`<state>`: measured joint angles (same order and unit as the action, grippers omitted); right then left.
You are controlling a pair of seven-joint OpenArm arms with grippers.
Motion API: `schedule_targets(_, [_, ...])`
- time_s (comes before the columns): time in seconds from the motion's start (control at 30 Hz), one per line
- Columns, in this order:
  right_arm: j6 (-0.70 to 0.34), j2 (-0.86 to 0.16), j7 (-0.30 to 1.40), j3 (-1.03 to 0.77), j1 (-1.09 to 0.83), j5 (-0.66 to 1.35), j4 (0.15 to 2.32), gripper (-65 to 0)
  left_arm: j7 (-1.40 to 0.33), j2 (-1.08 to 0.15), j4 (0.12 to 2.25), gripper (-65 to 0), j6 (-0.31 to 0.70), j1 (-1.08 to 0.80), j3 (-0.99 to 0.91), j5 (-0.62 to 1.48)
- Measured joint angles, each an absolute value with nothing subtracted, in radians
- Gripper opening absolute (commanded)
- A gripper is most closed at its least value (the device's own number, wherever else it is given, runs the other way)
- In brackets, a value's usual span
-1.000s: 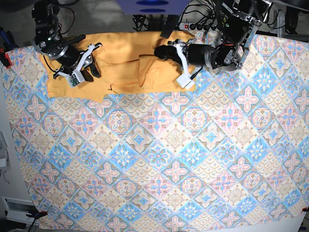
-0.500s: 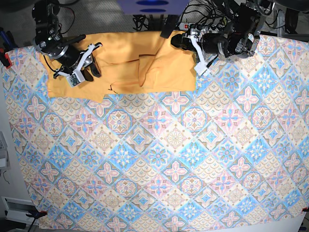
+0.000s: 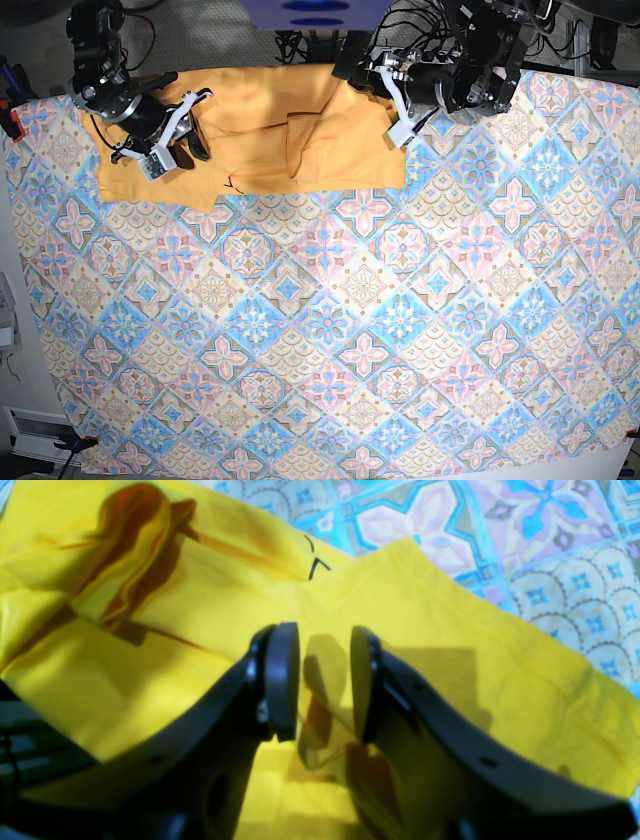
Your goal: Fold the T-shirt properly
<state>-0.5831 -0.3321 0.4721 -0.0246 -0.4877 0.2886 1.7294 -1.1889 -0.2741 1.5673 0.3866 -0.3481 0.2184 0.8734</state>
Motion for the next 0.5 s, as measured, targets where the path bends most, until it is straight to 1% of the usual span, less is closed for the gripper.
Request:
schedule_targets(0.43, [-0.583, -0.332, 0.471, -0.025, -0.488, 0.289, 1.729, -47.4, -1.189, -0.266, 1.567, -44.6, 0.386, -0.342, 0.207, 0.875])
schedule_targets(0.5, [-0.583, -0.331, 0.471, -0.025, -0.488, 0.289, 1.729, -47.4, -1.189, -0.264, 1.567, -44.6, 0.387, -0.349, 0.175, 0.884])
